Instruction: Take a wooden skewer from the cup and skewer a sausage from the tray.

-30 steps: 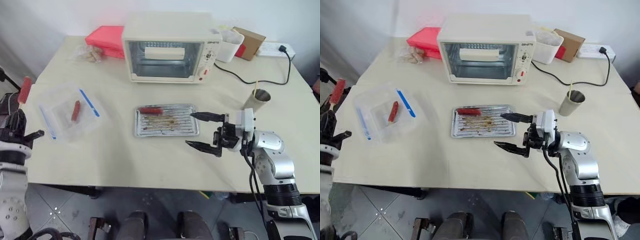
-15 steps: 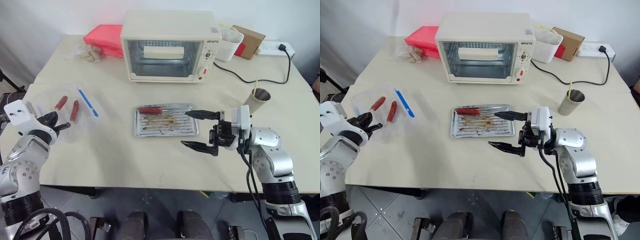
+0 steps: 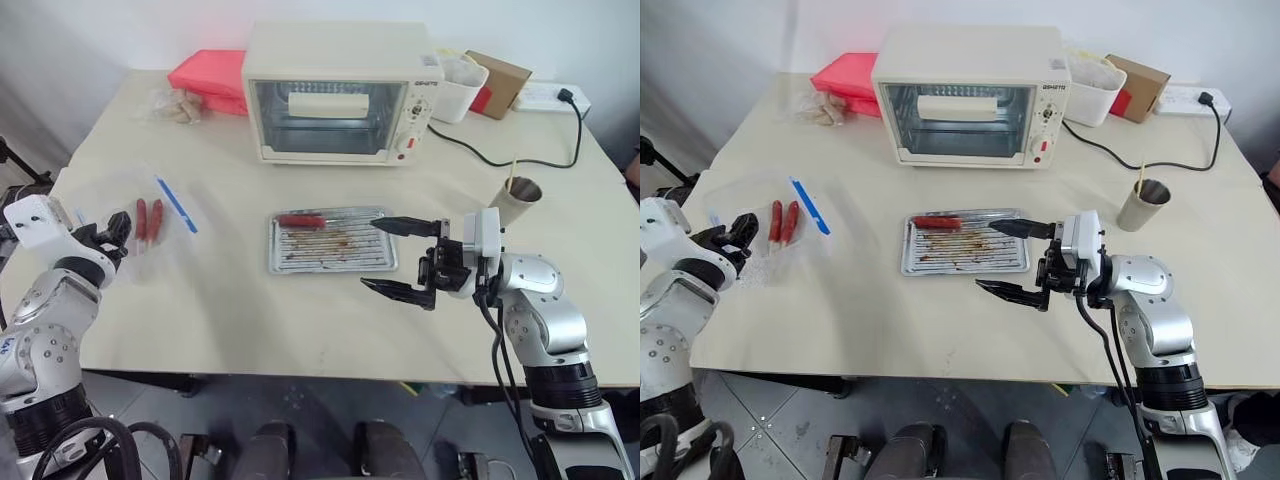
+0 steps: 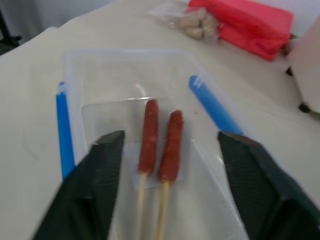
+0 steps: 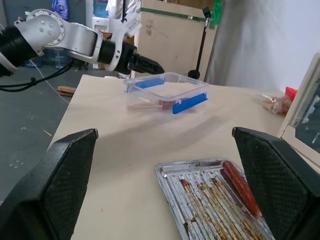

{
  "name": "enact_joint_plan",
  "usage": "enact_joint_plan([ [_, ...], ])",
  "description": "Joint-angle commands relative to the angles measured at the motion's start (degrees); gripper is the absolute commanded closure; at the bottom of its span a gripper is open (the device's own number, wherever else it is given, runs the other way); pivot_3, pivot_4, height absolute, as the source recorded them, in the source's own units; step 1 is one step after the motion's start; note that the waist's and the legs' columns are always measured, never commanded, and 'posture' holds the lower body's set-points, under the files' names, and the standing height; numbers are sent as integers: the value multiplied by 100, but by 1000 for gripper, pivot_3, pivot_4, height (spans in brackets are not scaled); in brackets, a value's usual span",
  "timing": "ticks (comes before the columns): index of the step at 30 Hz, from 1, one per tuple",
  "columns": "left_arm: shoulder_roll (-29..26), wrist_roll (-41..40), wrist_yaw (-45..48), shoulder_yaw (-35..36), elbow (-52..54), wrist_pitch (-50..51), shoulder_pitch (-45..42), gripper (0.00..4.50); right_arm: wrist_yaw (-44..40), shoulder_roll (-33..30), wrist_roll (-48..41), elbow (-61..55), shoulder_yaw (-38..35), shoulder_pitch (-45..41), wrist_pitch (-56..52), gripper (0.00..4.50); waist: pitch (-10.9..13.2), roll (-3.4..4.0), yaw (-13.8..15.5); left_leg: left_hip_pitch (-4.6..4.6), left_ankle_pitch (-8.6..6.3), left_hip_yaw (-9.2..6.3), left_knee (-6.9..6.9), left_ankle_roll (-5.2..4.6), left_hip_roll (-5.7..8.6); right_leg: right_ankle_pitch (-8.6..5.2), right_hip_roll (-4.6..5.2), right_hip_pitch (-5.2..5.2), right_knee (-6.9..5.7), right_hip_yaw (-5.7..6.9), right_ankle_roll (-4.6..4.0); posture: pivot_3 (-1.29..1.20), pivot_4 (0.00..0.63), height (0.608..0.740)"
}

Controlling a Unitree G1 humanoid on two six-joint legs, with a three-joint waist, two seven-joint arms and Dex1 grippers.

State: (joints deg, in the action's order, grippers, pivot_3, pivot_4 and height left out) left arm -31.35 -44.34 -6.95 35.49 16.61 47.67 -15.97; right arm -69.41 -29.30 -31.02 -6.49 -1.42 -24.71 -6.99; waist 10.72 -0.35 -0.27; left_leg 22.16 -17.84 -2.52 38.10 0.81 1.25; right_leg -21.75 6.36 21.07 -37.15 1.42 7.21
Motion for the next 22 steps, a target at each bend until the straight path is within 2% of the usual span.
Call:
enact_joint_plan([
  [1,-528,-499,1341,307,580,-252,257,34,-93,-272,-135,-83,-225,-37,-58,0,0,0,2,1,0,-1,-1,0,-1,0,3,0,2,-1,0,0,150,740],
  [3,-824,-543,2133,308,629,-508,453,10,-132,-399,-118,-31,-276,-17,-42,0,0,0,2,0,0,0,-2,0,-2,0,8,-1,6,-4,-1,0,150,740],
  [7,-2116,-76,5752,-354,632,-1578,1651,10,-208,-893,79,168,-611,300,153,0,0,2,-5,0,0,3,-12,0,-3,-1,9,-5,25,-12,-2,0,150,740],
  [9,-2272,315,6489,-761,437,-2219,1953,10,-197,-1004,69,177,-757,535,265,0,8,29,14,-2,0,13,-20,-1,5,-3,8,-7,38,-11,-6,0,150,740],
  [14,-1782,1188,7038,-1520,84,-3578,2329,10,-225,-1114,221,122,-1012,1377,722,0,8,37,21,-10,-2,-2,-19,-5,-6,-2,13,-30,68,-13,-5,0,150,740],
  [18,-1256,2181,6582,-1759,-95,-4635,2688,10,-98,-1077,258,-114,-1136,2034,891,0,8,37,-2,-10,-4,9,-19,-10,-7,0,9,-31,65,-13,0,0,150,740],
  [20,-1146,2423,6603,-1897,-284,-4954,2808,10,3,-1045,223,-280,-1166,2265,887,0,8,37,7,-17,-5,13,-18,-11,-6,0,8,-35,65,-9,0,0,150,740],
  [22,-1033,2324,6554,-1858,-323,-4971,2818,10,127,-1021,212,-347,-1181,2317,886,0,8,36,7,-21,-5,12,-17,-11,-7,0,8,-38,63,-6,0,0,150,740],
])
